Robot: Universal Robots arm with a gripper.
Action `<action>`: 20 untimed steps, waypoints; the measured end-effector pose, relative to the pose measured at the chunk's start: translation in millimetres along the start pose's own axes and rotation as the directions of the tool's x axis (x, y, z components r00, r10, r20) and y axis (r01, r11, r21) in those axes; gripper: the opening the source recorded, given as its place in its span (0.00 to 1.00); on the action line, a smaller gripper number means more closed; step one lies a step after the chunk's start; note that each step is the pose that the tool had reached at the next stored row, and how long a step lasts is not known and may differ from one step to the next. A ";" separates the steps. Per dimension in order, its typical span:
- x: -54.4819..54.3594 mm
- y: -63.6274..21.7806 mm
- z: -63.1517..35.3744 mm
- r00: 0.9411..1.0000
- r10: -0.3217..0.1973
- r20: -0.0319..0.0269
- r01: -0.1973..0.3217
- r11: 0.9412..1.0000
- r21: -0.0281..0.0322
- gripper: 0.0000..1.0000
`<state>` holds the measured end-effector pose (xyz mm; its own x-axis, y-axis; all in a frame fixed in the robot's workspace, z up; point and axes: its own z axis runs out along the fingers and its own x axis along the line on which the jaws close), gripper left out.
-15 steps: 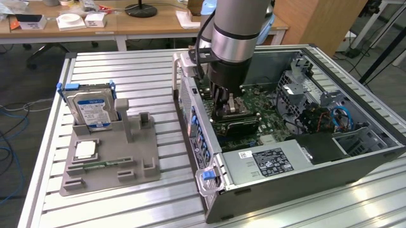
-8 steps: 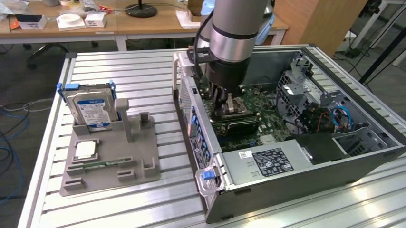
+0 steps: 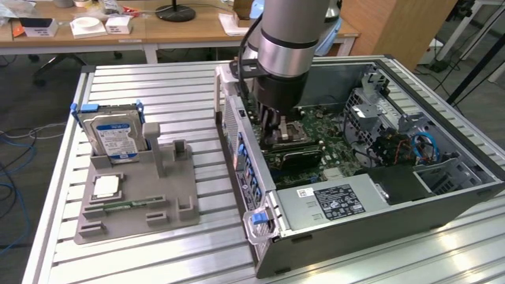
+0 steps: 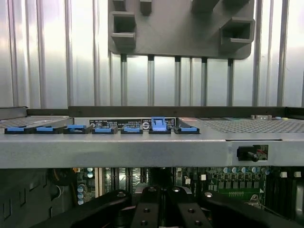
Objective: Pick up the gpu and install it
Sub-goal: 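Press down on the gpu until it lock into place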
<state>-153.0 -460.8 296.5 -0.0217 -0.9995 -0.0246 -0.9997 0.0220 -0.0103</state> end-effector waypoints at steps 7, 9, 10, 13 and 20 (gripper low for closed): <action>0.0 -0.1 -0.7 1.000 0.001 -0.001 -0.001 0.999 -0.046 0.11; 0.0 0.0 -0.7 1.000 0.001 -0.001 -0.001 0.999 -0.047 0.11; 0.0 0.0 -0.7 1.000 0.001 -0.001 -0.001 0.999 -0.047 0.11; -0.1 0.1 -0.7 1.000 0.001 -0.001 -0.001 0.999 -0.050 0.11; 0.0 0.8 -0.6 1.000 0.002 -0.002 -0.002 0.998 -0.064 0.11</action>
<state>-153.9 -460.8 297.1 -0.0233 -0.9995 -0.0230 -0.9983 0.0220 0.0541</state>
